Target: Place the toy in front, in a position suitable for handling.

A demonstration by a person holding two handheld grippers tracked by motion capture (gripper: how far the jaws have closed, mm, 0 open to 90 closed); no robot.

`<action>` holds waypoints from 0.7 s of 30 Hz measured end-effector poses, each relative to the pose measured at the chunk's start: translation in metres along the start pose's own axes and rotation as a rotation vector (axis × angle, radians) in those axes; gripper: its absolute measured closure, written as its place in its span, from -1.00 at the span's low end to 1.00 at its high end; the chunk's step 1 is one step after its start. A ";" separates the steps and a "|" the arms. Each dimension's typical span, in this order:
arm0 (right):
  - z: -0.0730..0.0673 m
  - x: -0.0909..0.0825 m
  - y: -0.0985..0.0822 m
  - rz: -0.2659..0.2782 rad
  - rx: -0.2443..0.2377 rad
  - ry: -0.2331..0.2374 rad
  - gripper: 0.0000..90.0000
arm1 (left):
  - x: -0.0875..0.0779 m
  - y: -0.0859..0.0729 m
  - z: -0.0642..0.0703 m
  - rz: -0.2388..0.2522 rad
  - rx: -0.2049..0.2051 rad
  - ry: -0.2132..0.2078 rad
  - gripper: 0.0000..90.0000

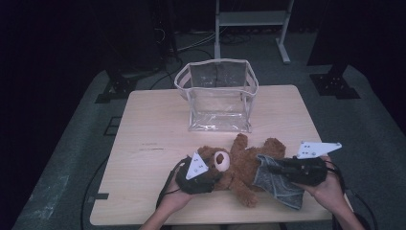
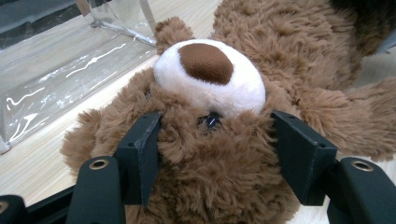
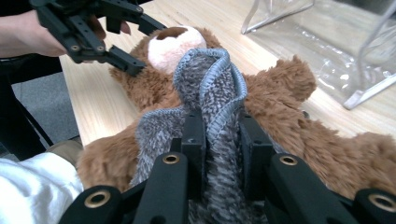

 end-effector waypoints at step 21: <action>-0.022 0.023 0.023 -0.025 -0.057 0.052 0.65 | 0.003 0.003 0.017 0.010 0.031 -0.042 -0.20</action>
Point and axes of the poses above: each handheld gripper's, and its own axes: x roughly forward along the jaws, y roughly out of its top, z roughly to its right, the point moved 10 cm from there along x, roughly forward along the jaws
